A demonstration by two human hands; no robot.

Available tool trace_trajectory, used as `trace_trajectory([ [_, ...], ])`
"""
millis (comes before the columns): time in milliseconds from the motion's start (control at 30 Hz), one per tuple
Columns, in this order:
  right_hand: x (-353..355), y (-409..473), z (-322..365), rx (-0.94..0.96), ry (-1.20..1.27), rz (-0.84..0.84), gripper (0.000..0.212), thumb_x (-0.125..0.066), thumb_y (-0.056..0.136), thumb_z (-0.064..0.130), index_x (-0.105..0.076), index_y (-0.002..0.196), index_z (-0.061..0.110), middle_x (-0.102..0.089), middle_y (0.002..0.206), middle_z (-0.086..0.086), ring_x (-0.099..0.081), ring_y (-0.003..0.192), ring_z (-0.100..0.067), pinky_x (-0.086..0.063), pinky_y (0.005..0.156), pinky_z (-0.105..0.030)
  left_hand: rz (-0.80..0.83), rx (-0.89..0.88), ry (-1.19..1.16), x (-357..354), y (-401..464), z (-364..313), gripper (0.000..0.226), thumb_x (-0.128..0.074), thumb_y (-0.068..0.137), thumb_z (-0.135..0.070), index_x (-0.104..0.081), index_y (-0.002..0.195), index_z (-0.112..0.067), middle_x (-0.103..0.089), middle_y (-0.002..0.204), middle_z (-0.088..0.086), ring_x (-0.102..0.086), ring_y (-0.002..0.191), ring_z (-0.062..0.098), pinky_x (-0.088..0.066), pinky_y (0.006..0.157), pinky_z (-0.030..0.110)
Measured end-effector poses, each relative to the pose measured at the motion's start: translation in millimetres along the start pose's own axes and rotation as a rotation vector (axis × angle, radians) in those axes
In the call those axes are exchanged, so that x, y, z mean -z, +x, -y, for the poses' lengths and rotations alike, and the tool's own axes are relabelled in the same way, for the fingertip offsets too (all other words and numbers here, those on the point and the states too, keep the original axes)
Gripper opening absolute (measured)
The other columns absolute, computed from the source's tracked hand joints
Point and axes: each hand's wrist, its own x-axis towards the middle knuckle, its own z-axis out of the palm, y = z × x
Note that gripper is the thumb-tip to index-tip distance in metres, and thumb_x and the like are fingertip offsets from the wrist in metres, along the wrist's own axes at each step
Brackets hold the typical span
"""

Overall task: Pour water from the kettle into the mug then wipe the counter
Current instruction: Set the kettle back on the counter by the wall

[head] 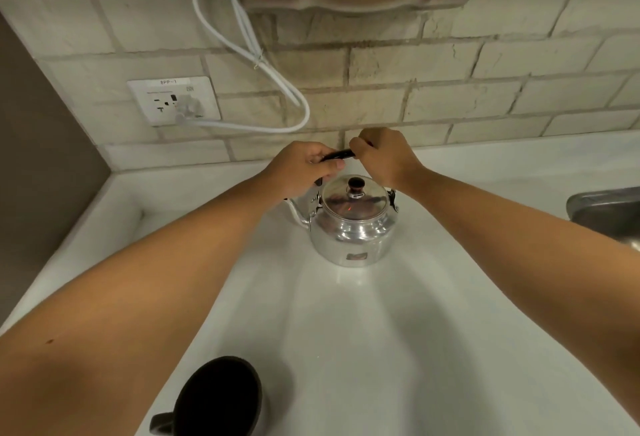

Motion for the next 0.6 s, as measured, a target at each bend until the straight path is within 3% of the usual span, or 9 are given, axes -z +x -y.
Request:
trace_trajectory([
  [67,4,-5,-13,0.091,0.067,-0.068,0.013,-0.05,0.087,0.02,-0.058,0.082,0.01,-0.056,0.079,-0.004,-0.05,0.069,-0.015,-0.04,0.061,-0.025,-0.037,-0.005,-0.014,0,-1,4,0.029,-0.068,0.086,-0.029,-0.068,0.113,-0.019,-0.07,0.094,-0.003,-0.067,0.09,0.017,-0.056,0.088,0.04],
  [133,8,-11,-28,0.174,0.083,-0.156,0.011,-0.055,0.089,0.016,-0.061,0.096,0.009,-0.055,0.093,-0.006,-0.053,0.082,-0.016,-0.043,0.073,-0.02,-0.087,-0.021,-0.051,-1,-3,11,0.029,-0.067,0.086,-0.026,-0.065,0.115,-0.019,-0.066,0.105,0.001,-0.067,0.097,0.023,-0.057,0.085,0.042],
  [300,10,-9,-50,0.192,0.025,-0.177,0.019,-0.058,0.093,0.027,-0.069,0.099,0.013,-0.055,0.094,-0.002,-0.051,0.077,-0.005,-0.038,0.073,-0.002,-0.22,-0.005,-0.091,-8,-1,20,0.019,-0.065,0.088,-0.022,-0.064,0.106,-0.015,-0.067,0.096,0.01,-0.069,0.09,0.028,-0.061,0.072,0.044],
  [433,5,10,-51,0.111,-0.091,-0.106,0.023,-0.054,0.095,0.02,-0.073,0.095,0.008,-0.066,0.092,-0.006,-0.053,0.077,-0.011,-0.043,0.075,-0.021,-0.259,0.062,-0.05,-10,13,24,0.027,-0.068,0.087,-0.02,-0.069,0.111,-0.008,-0.066,0.089,0.003,-0.065,0.082,0.018,-0.061,0.057,0.029],
  [533,2,20,-51,0.047,-0.106,-0.054,0.021,-0.053,0.094,0.014,-0.073,0.096,0.006,-0.071,0.099,-0.006,-0.056,0.059,0.003,-0.04,0.065,-0.019,-0.234,0.112,-0.018,-8,24,28,0.025,-0.07,0.085,-0.018,-0.071,0.107,-0.007,-0.068,0.098,0.013,-0.066,0.079,0.019,-0.059,0.053,0.023],
  [600,0,23,-52,0.002,-0.111,-0.044,0.019,-0.056,0.093,0.016,-0.072,0.097,0.007,-0.07,0.096,-0.004,-0.056,0.059,0.0,-0.041,0.067,-0.02,-0.217,0.157,0.013,-7,29,30,0.022,-0.072,0.084,-0.019,-0.073,0.104,-0.009,-0.068,0.098,0.011,-0.068,0.078,0.021,-0.058,0.053,0.022],
])
